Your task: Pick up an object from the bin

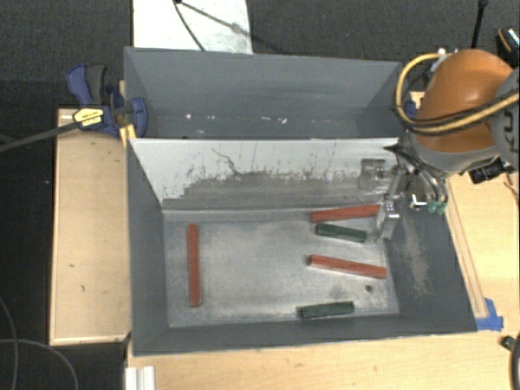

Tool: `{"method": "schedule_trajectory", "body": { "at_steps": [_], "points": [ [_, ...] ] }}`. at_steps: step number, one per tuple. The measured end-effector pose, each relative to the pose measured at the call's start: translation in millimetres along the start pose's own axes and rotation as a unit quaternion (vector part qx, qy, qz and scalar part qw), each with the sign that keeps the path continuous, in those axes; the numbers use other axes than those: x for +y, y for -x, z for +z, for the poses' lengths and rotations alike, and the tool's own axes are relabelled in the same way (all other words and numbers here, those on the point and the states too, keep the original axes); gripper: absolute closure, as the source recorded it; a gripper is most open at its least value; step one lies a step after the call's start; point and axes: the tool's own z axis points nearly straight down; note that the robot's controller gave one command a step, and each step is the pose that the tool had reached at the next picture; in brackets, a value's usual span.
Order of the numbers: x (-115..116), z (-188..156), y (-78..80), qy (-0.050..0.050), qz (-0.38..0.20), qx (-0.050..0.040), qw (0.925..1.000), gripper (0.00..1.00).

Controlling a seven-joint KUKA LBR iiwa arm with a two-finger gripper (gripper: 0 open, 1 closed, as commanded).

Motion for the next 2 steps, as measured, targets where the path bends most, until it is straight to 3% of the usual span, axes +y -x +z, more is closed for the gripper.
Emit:
{"method": "schedule_trajectory", "body": {
  "at_steps": [1, 2],
  "points": [
    [41.3, 116.6, -65.1, 0.001, 0.06, 0.0022, 0.9982, 0.0],
    [39.3, 112.2, -61.6, 0.0, 0.059, -0.0028, 0.9983, 1.0]
  ]
}}
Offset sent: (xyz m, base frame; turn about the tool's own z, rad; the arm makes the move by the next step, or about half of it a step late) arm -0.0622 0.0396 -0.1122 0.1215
